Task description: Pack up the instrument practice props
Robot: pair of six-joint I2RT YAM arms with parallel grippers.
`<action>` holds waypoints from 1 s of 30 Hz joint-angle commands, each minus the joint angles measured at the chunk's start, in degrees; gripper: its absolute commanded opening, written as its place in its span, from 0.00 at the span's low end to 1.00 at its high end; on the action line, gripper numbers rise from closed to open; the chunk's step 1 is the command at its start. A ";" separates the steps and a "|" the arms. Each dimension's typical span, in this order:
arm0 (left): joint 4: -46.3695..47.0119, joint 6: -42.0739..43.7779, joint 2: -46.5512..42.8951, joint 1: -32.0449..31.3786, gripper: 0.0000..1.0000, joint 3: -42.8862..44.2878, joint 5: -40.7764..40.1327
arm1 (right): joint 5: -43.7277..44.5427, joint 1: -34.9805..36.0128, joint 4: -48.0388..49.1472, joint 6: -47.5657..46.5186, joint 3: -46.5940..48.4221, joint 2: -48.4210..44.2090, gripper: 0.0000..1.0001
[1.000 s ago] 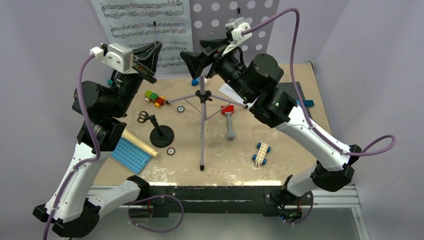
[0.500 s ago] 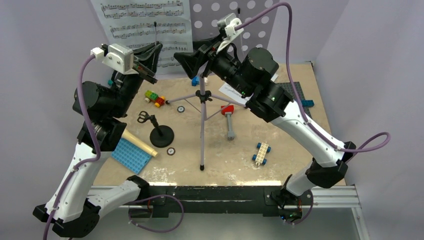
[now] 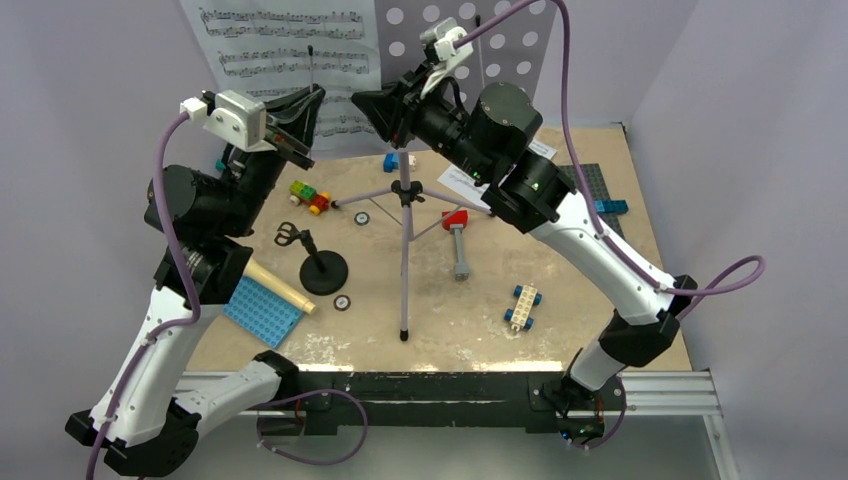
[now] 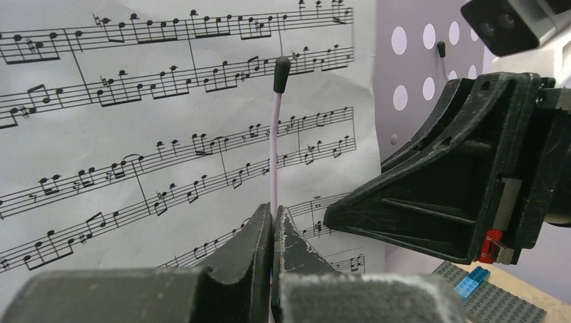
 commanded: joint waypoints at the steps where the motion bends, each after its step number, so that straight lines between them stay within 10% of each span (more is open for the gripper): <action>1: 2.57 0.07 -1.62 0.16 0.00 -0.11 1.90 | -0.32 -0.62 -0.35 1.19 2.31 -0.90 0.16; 4: 2.56 0.24 -1.77 0.17 0.00 -0.17 1.52 | -0.32 -0.80 -0.25 1.19 1.65 -1.83 0.00; 30: 2.99 1.60 -0.02 0.16 0.00 -0.26 -2.08 | 3.34 -0.89 2.36 -2.34 -24.75 -33.23 0.00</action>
